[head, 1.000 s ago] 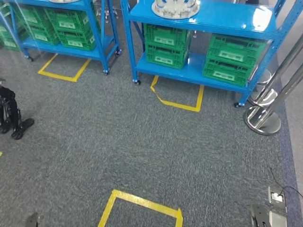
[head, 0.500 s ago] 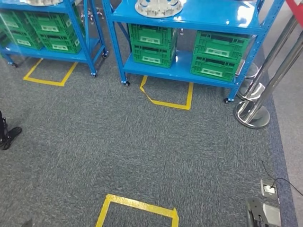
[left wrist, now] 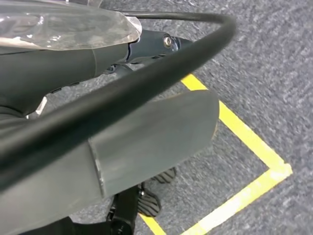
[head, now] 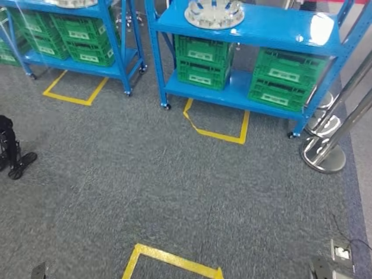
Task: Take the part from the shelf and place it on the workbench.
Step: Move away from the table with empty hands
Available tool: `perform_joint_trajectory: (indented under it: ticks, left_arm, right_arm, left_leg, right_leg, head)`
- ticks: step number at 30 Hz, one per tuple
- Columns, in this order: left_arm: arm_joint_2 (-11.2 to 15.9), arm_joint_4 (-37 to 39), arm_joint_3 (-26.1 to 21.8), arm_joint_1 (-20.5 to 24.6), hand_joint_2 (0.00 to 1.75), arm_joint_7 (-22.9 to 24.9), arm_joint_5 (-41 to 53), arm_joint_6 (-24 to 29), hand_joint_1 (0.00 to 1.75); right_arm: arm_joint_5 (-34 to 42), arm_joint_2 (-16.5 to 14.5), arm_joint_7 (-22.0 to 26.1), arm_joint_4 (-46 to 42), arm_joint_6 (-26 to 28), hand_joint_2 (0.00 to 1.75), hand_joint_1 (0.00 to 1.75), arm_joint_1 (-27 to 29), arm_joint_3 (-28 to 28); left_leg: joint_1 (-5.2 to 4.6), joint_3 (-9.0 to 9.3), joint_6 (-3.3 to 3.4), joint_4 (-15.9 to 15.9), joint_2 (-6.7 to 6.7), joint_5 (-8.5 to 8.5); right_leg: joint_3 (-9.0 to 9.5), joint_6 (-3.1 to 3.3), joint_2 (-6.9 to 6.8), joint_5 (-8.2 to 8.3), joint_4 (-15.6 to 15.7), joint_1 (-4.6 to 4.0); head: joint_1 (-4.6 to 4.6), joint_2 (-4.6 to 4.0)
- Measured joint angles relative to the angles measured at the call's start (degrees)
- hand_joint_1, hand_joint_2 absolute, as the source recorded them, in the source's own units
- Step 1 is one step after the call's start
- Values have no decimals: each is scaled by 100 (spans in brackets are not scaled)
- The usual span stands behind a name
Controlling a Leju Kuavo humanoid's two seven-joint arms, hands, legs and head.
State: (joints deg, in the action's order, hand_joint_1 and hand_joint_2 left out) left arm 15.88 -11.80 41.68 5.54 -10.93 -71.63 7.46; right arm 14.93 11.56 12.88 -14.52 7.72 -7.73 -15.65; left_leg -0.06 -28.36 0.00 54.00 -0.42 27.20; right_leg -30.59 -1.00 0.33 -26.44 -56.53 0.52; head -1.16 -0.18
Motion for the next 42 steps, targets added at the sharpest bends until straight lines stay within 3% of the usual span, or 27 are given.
perform_joint_trajectory:
  ticks: [3, 5, 6, 8, 9, 10, 11, 13, 15, 18, 20, 21, 23, 24, 25, 26, 28, 30, 32, 35, 37, 39, 40, 41, 42]
  left_arm:
    - [7, 0, 2, 11, 0, 0, 11, -15, 0]
    - [13, 0, 2, 10, 0, -1, 19, -24, 0]
    - [18, 0, 2, 14, 0, -2, 22, -25, 0]
    - [16, 0, 2, 17, 0, -2, 20, -22, 0]
    - [12, 0, 2, 12, 0, -2, 12, -16, 0]
    - [8, 0, 2, 3, 0, -2, 0, -9, 0]
    - [9, 0, 2, -4, 0, -2, -15, -1, 0]
    - [31, 0, 1, -6, 0, -2, -36, 9, 0]
    - [60, 0, 0, 10, 0, 1, -39, 13, 0]
    - [76, 0, 0, 21, 0, 7, -46, 25, 0]
    - [76, 0, 0, 16, 0, 14, -58, 39, 0]
    - [74, 0, 0, 15, 0, 16, -62, 47, 0]
    - [65, 0, 0, 13, 0, 20, -64, 62, 0]
    - [55, 0, 0, 12, 0, 22, -63, 70, 0]
    - [44, 0, 0, 8, 0, 26, -61, 75, 0]
    - [33, 0, 0, 2, 0, 30, -56, 81, 0]
    - [16, 0, 0, -8, 0, 33, -45, 87, 0]
    - [8, 0, 0, -5, 0, 31, -37, 90, 0]
    - [2, 0, 0, 6, 0, 29, -35, 92, 0]
    - [3, 0, 0, 13, 0, 25, -34, 94, 0]
    - [13, 0, 0, 17, 0, 19, -33, 95, 0]
    - [4, 0, 0, 12, 0, 16, -34, 97, 0]
    - [-3, 0, 0, 3, 0, 15, -35, 101, 0]
    - [-10, 0, 0, -4, 0, 15, -36, 105, 0]
    - [-14, 0, 0, -8, 0, 15, -36, 111, 0]
  right_arm:
    - [11, 0, 3, 7, 0, 0, 0, 6, 2]
    - [16, 0, 10, 11, 1, 0, 0, 6, 4]
    - [17, 0, 14, 12, 2, 0, 0, 3, 4]
    - [15, -3, 9, 13, 5, 0, 0, 1, 4]
    - [13, -5, 1, 13, 7, 0, 0, 2, 4]
    - [9, -9, -14, 14, 8, 0, 0, 3, 4]
    - [4, -13, -30, 14, 8, 0, 0, 2, 4]
    - [-7, -21, -64, 14, 8, 0, 0, -2, 4]
    - [-12, -34, -86, 13, 8, 0, 0, -9, 4]
    - [-7, -51, -118, 13, -21, 0, 0, -16, 4]
    - [19, -55, -145, 12, -77, 0, 0, -21, 4]
    - [39, -55, -156, 13, -107, 0, 0, -23, 4]
    - [77, -55, -167, 15, -155, 0, 0, -9, 4]
    - [95, -55, -167, 17, -171, 0, 0, 6, 4]
    - [113, -55, -160, 19, -182, 0, 0, 21, 4]
    - [130, -55, -144, 20, -190, 0, 0, 31, 4]
    - [156, -54, -106, 21, -195, 0, 0, 38, 5]
    - [171, -54, -87, 27, -197, 0, 0, 34, 7]
    - [175, -54, -85, 35, -199, 0, 0, 31, 8]
    - [178, -54, -83, 41, -199, 0, 0, 36, 9]
    - [180, -55, -73, 43, -198, 0, 0, 32, 9]
    - [183, -55, -61, 45, -198, 0, 0, 33, 9]
    - [184, -55, -56, 46, -199, 0, 0, 35, 10]
    - [184, -55, -52, 46, -201, 0, 0, 36, 10]
    - [185, -55, -48, 47, -202, 0, 0, 36, 10]
  left_leg:
    - [3, -12, -76, -1, -4, 17]
    - [7, -94, -133, 211, -1, 151]
    - [10, -245, -161, 508, 2, 296]
    - [16, -731, -190, 1340, 7, 591]
    - [18, -945, -191, 1647, 7, 641]
    - [18, -1056, -181, 1738, 7, 572]
    - [15, -1039, -162, 1581, 7, 396]
    - [-1, -739, -96, 782, 9, -81]
    - [-34, -483, -40, 170, 13, -310]
    - [-51, -417, 18, 34, 13, -295]
    - [-24, -351, 70, -31, 20, -294]
    - [-12, -314, 98, -58, 24, -289]
    - [-17, -270, 140, -64, 25, -255]
    - [-19, -249, 150, -63, 22, -236]
    - [-21, -222, 152, -62, 17, -215]
    - [-22, -183, 147, -61, 12, -189]
    - [-20, -85, 119, -60, 8, -125]
    - [-36, -30, 74, -45, 6, -72]
    - [-46, -35, 29, -34, 4, -57]
    - [-39, -84, -52, 109, 5, 50]
    - [-15, -398, -110, 728, 8, 351]
    - [14, -888, -151, 1546, 11, 613]
    - [28, -1041, -162, 1738, 12, 603]
    - [43, -1068, -168, 1679, 12, 468]
    - [57, -965, -170, 1378, 14, 239]
  right_leg:
    - [52, 84, 8, -40, 75, -14]
    - [93, 133, 9, -33, 128, 3]
    - [114, 152, 6, -31, 152, 13]
    - [129, 177, -2, -46, 158, 6]
    - [137, 188, -4, -58, 158, 2]
    - [154, 195, -4, -74, 158, -1]
    - [178, 197, -2, -92, 159, -4]
    - [239, 188, 1, -138, 162, -8]
    - [272, 152, 4, -187, 164, -22]
    - [303, 77, 2, -232, 197, -25]
    - [245, 27, -1, -378, 7, -19]
    - [123, 6, -3, -533, -280, -16]
    - [-300, -24, -4, -899, -1141, -7]
    - [-489, -38, -5, -985, -1475, -4]
    - [-589, -47, -5, -951, -1601, -3]
    - [-563, -48, -5, -787, -1465, -1]
    - [-238, -24, -6, -286, -655, 1]
    - [66, 22, -4, -43, -4, -21]
    - [148, 71, 3, -69, 133, -47]
    - [202, 151, 6, -53, 211, -13]
    - [234, 186, -1, -48, 248, 3]
    - [242, 201, -6, -68, 249, 2]
    - [254, 203, -7, -82, 249, 2]
    - [275, 201, -5, -101, 248, 3]
    - [308, 193, -3, -124, 249, 5]
  head:
    - [34, 0]
    - [70, 0]
    - [102, 0]
    - [182, 0]
    - [210, 0]
    - [233, 0]
    - [254, 0]
    - [292, 0]
    - [311, 0]
    - [303, 0]
    - [272, 0]
    - [240, 0]
    - [176, 0]
    - [152, 0]
    - [130, 0]
    - [105, 0]
    - [47, 0]
    - [12, 0]
    - [24, 0]
    - [63, 0]
    - [123, 0]
    - [191, 0]
    - [214, 0]
    - [238, 0]
    - [259, 0]
